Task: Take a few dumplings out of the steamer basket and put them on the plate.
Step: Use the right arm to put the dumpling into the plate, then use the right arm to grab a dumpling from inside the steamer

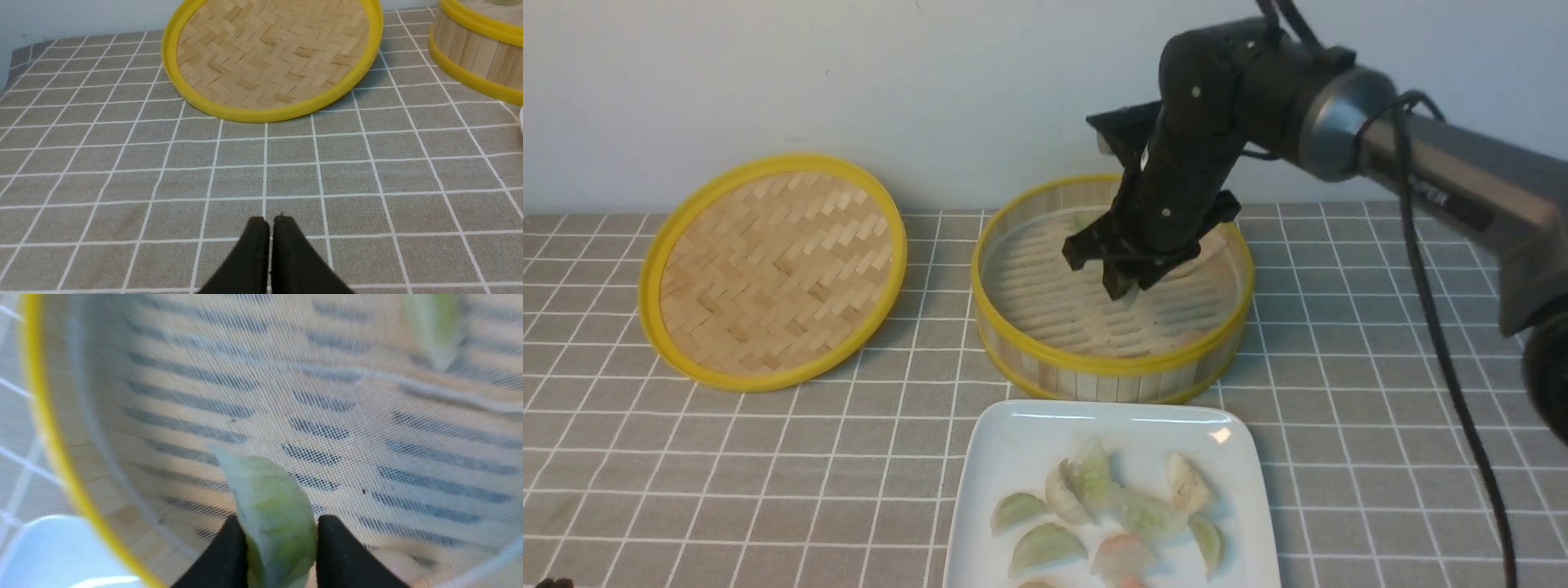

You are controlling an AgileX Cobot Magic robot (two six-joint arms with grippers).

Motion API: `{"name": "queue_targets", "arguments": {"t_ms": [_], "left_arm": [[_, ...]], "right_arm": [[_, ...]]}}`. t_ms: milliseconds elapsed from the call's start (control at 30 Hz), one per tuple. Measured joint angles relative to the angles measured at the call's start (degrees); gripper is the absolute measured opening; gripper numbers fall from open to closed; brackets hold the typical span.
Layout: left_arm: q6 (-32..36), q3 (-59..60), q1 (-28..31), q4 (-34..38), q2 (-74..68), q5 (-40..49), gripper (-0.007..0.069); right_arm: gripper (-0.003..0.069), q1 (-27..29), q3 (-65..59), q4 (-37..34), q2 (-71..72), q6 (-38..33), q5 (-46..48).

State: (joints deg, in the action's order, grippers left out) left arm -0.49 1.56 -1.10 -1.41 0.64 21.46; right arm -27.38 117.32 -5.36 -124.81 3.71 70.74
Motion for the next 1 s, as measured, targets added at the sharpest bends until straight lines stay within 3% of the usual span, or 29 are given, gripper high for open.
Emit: {"name": "queue_targets", "arguments": {"t_ms": [367,600,700,800,833,933,1000], "left_arm": [[0.0,0.0,0.0,0.0,0.0,0.0,-0.0004],[0.0,0.0,0.0,0.0,0.0,0.0,-0.0004],[0.0,0.0,0.0,0.0,0.0,0.0,-0.0004],[0.0,0.0,0.0,0.0,0.0,0.0,-0.0004],[0.0,0.0,0.0,0.0,0.0,0.0,-0.0004],[0.0,0.0,0.0,0.0,0.0,0.0,-0.0004],[0.0,0.0,0.0,0.0,0.0,0.0,-0.0004]], "right_arm": [[0.0193,-3.7,-24.2,-9.9,18.9,-3.7,0.3],[0.0197,-6.1,-28.6,-9.9,18.3,-3.7,0.4],[0.0246,-6.1,-28.7,-10.0,17.9,-3.7,0.4],[0.0324,-6.1,-28.7,-10.0,17.8,-3.7,0.2],[0.0382,-6.1,-28.7,-10.0,17.7,-3.7,0.2],[0.0435,-6.1,-28.6,-9.1,17.7,-3.7,0.2],[0.0475,-6.1,-27.5,-4.7,17.6,-3.7,0.2]]}}
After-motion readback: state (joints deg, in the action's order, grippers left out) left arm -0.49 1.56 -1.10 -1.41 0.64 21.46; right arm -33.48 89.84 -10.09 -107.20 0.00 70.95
